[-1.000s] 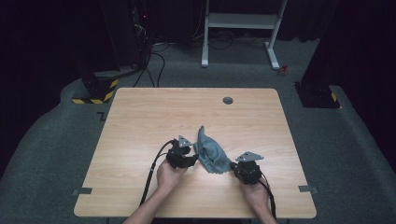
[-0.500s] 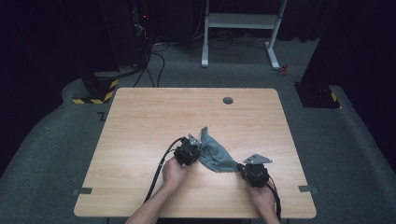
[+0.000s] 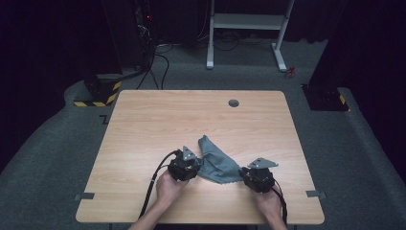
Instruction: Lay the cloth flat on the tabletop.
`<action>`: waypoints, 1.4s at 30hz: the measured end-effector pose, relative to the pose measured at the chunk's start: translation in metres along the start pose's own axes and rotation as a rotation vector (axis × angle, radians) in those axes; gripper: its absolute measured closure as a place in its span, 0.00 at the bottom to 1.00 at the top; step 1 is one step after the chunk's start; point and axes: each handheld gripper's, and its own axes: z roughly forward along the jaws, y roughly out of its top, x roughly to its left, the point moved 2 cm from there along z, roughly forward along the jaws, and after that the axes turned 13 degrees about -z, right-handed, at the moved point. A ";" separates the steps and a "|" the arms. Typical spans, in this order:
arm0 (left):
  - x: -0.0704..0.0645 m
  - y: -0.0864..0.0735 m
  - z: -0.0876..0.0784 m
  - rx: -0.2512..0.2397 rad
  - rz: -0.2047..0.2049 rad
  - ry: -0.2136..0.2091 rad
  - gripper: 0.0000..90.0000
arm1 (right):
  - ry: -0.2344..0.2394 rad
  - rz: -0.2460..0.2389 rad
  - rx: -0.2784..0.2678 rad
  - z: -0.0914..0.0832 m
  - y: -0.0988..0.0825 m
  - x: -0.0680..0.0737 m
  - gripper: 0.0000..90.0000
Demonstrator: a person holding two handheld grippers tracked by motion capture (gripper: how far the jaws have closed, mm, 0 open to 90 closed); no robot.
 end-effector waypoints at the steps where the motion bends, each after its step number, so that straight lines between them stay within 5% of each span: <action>1: 0.001 0.003 0.002 0.000 -0.011 0.001 0.68 | -0.008 0.013 -0.009 0.000 0.004 -0.002 0.80; 9: -0.004 0.005 0.033 0.096 0.024 0.005 0.69 | 0.035 -0.011 0.047 0.033 0.034 -0.006 0.74; 14: -0.008 0.005 0.032 0.115 0.066 -0.015 0.90 | 0.056 -0.061 0.095 0.049 0.031 0.000 0.99; 18: -0.003 0.006 0.025 0.102 0.055 -0.001 0.97 | 0.016 -0.053 0.079 0.044 0.028 -0.003 1.00; 21: 0.006 0.003 0.016 0.087 0.012 -0.015 0.97 | -0.015 -0.015 0.053 0.030 0.021 -0.010 1.00; 22: 0.008 0.001 0.013 0.085 -0.020 -0.047 0.97 | -0.006 -0.002 0.051 0.027 0.018 -0.014 1.00; 24: 0.005 -0.002 0.013 0.105 -0.018 -0.045 0.96 | 0.031 0.008 0.065 0.025 0.012 -0.013 0.99; 27: 0.003 -0.002 0.013 0.090 -0.028 -0.037 0.81 | 0.040 -0.007 0.086 0.028 0.011 -0.007 0.87; 31: 0.006 0.008 0.015 0.041 -0.062 -0.022 0.71 | 0.023 0.037 0.031 0.025 0.020 -0.011 0.80; 35: 0.003 0.014 0.027 0.062 -0.040 -0.017 0.71 | 0.004 0.050 0.011 0.029 0.035 -0.015 0.75; 42: -0.003 0.012 0.039 0.100 -0.010 -0.009 0.78 | -0.006 0.036 0.097 0.055 0.043 -0.015 0.72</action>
